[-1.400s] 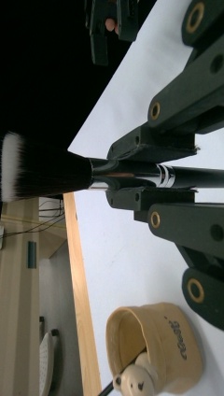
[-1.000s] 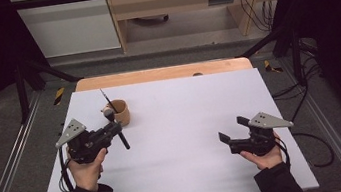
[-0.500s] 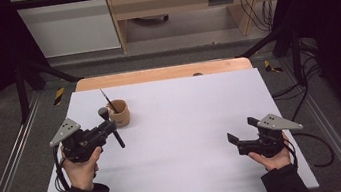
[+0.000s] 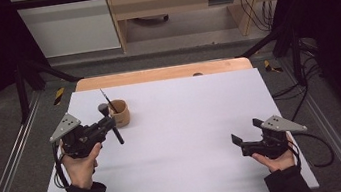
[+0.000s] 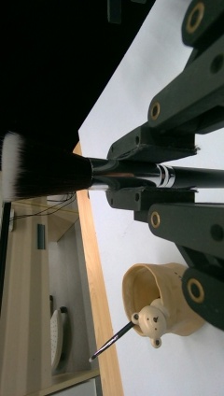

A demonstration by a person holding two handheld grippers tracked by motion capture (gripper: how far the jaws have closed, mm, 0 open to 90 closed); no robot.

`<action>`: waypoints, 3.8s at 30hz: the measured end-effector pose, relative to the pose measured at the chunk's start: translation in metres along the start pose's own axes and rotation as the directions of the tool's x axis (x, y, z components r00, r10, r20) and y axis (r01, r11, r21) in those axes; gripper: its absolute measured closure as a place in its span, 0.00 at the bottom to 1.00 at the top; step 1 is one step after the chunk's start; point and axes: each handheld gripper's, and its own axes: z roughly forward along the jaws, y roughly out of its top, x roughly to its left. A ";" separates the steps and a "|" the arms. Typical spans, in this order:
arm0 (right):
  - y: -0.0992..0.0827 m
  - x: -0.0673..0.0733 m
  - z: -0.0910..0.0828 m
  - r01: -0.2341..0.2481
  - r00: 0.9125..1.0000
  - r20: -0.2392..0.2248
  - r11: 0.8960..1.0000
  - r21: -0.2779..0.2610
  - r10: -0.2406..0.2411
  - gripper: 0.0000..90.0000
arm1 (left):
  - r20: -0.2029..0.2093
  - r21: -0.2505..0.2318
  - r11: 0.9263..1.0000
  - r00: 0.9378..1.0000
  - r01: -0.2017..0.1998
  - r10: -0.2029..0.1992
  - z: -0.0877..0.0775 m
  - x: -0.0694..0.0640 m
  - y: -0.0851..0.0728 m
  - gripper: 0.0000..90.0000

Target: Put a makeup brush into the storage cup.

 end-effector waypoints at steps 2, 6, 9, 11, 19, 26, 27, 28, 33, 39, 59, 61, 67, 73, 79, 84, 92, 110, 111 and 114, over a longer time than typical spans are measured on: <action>0.000 0.000 0.000 0.003 1.000 0.001 1.000 0.001 -0.003 0.05 | -0.004 0.003 1.000 1.000 -0.003 0.003 0.001 0.001 0.001 0.86; 0.000 0.002 0.002 0.004 1.000 -0.001 1.000 0.003 -0.004 0.05 | -0.008 0.010 1.000 1.000 -0.003 0.003 0.003 0.003 0.003 0.86; 0.000 0.002 0.002 0.011 1.000 -0.002 1.000 0.003 -0.011 0.05 | -0.012 0.015 1.000 1.000 -0.011 0.011 0.005 0.004 0.006 0.86; 0.000 0.003 0.003 0.012 1.000 -0.001 1.000 0.004 -0.012 0.05 | -0.015 0.016 1.000 1.000 -0.017 0.018 0.006 0.004 0.008 0.86; 0.001 0.004 0.004 0.013 1.000 0.000 1.000 0.009 -0.013 0.05 | -0.020 0.025 0.999 0.999 -0.038 0.038 0.011 0.005 0.018 0.86; 0.001 0.005 0.005 0.016 1.000 0.003 1.000 0.013 -0.016 0.04 | -0.041 0.040 0.997 0.997 -0.059 0.061 0.020 0.007 0.023 0.86; 0.001 0.005 0.005 0.016 1.000 0.004 1.000 0.011 -0.016 0.04 | -0.043 0.040 0.997 0.997 -0.062 0.064 0.021 0.008 0.024 0.86; 0.001 0.006 0.005 0.017 1.000 0.002 1.000 0.011 -0.017 0.04 | -0.045 0.043 0.997 0.997 -0.066 0.068 0.022 0.008 0.025 0.86; 0.001 0.006 0.006 0.023 1.000 -0.001 1.000 0.010 -0.023 0.04 | -0.058 0.049 0.995 0.995 -0.082 0.085 0.027 0.010 0.029 0.86; 0.001 0.007 0.007 0.023 1.000 -0.003 1.000 0.016 -0.023 0.04 | -0.072 0.052 0.995 0.993 -0.087 0.090 0.034 0.015 0.032 0.86; 0.000 0.007 0.008 0.022 1.000 0.003 1.000 0.021 -0.022 0.04 | -0.114 0.062 0.996 0.990 -0.070 0.077 0.056 0.041 0.039 0.86; 0.000 0.007 0.008 0.019 1.000 0.003 1.000 0.019 -0.019 0.04 | -0.120 0.066 0.995 0.990 -0.072 0.080 0.059 0.042 0.038 0.86; 0.000 0.007 0.008 0.018 1.000 0.004 1.000 0.020 -0.018 0.04 | -0.138 0.080 0.994 0.987 -0.070 0.080 0.068 0.049 0.037 0.86; 0.000 0.006 0.009 0.019 1.000 0.006 1.000 0.025 -0.019 0.04 | -0.156 0.076 0.995 0.985 -0.060 0.071 0.076 0.056 0.038 0.86; 0.000 0.006 0.010 0.020 1.000 0.007 0.999 0.027 -0.020 0.04 | -0.176 0.075 0.996 0.982 -0.054 0.067 0.083 0.062 0.038 0.86; -0.001 0.007 0.010 0.021 1.000 0.006 0.999 0.029 -0.021 0.04 | -0.190 0.072 0.997 0.980 -0.038 0.051 0.089 0.068 0.037 0.86; 0.000 0.006 0.010 0.021 1.000 0.005 0.999 0.026 -0.021 0.04 | -0.201 0.065 0.997 0.979 -0.032 0.044 0.097 0.074 0.033 0.86; -0.001 0.007 0.011 0.023 1.000 0.002 0.999 0.029 -0.023 0.04 | -0.226 0.074 0.996 0.972 -0.041 0.056 0.110 0.079 0.023 0.86; -0.001 0.007 0.011 0.026 1.000 0.003 0.999 0.029 -0.026 0.04 | -0.229 0.073 0.996 0.972 -0.040 0.056 0.110 0.079 0.022 0.86; -0.001 0.008 0.011 0.025 1.000 0.003 0.999 0.030 -0.025 0.04 | -0.234 0.080 0.996 0.971 -0.036 0.054 0.111 0.081 0.018 0.86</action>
